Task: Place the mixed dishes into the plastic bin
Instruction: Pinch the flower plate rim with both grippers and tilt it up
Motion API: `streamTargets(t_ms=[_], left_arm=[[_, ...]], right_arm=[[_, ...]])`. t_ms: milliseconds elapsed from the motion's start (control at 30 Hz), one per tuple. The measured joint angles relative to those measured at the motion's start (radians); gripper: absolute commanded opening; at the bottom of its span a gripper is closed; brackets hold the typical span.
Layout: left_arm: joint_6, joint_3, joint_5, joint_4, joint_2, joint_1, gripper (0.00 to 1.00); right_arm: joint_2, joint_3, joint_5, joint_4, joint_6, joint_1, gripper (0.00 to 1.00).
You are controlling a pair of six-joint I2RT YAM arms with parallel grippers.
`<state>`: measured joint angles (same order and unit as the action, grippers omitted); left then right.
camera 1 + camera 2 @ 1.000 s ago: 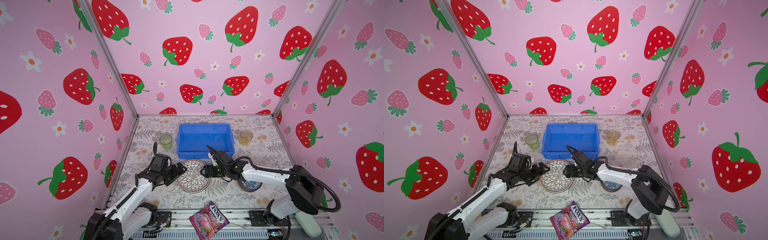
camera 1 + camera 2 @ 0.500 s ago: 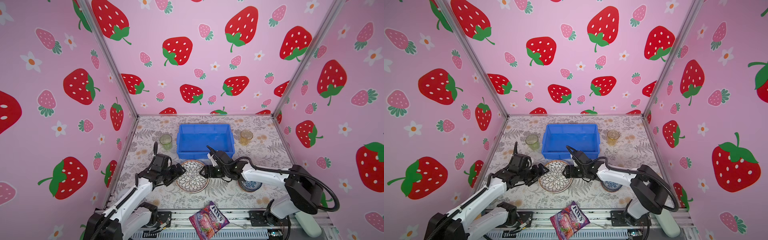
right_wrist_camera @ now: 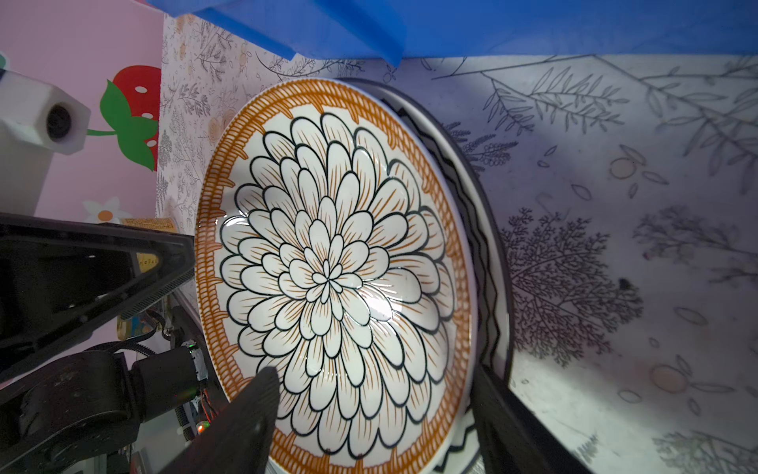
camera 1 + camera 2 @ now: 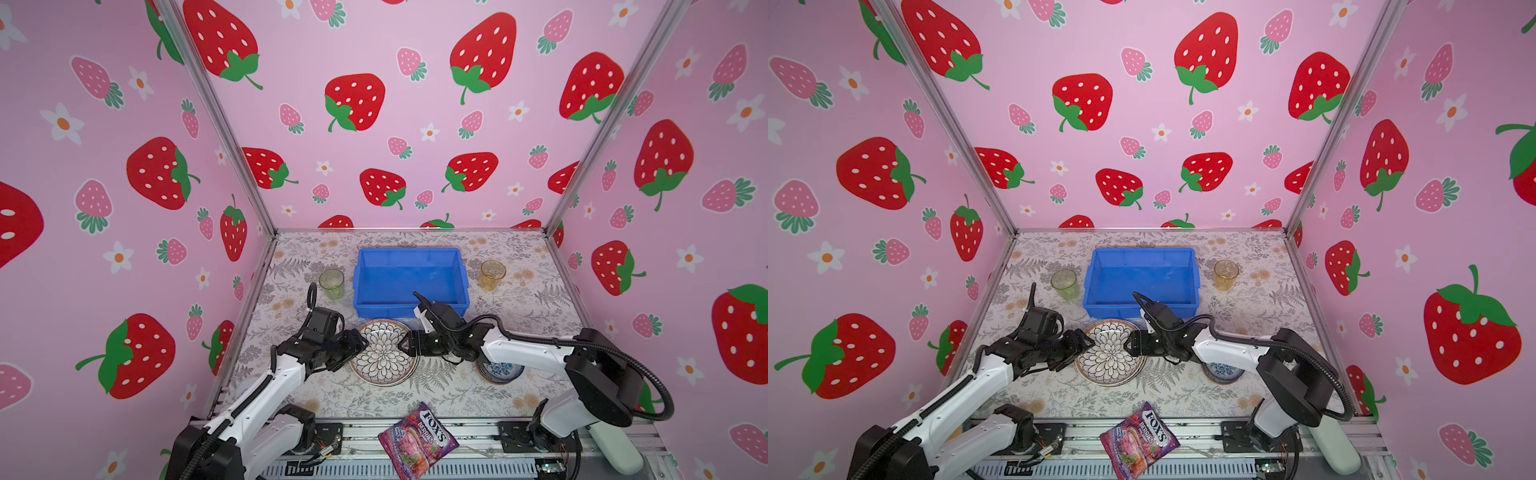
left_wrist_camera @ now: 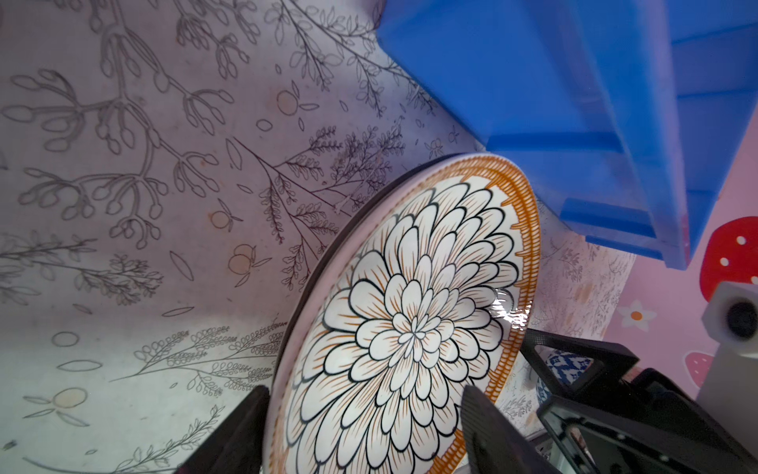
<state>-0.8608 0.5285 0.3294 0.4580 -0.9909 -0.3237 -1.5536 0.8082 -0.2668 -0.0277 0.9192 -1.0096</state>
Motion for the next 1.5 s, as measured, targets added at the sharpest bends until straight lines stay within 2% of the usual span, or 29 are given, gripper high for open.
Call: streamTargets(t_ms=[333, 767, 900, 1500], left_arm=[[-0.001, 0.002, -0.008, 0.02, 0.0, -0.006, 0.68], [-0.008, 0.002, -0.04, 0.042, -0.013, -0.008, 0.43], [-0.009, 0.002, -0.051, 0.054, -0.014, -0.01, 0.32], [-0.008, 0.004, -0.057, 0.075, -0.022, -0.028, 0.1]], right_arm=[[-0.025, 0.0, -0.015, -0.035, 0.0, 0.0, 0.75], [-0.028, 0.0, -0.022, -0.043, 0.0, 0.005, 0.75], [-0.029, 0.0, -0.021, -0.047, 0.0, 0.006, 0.75], [-0.029, 0.0, -0.017, -0.045, -0.002, 0.006, 0.76]])
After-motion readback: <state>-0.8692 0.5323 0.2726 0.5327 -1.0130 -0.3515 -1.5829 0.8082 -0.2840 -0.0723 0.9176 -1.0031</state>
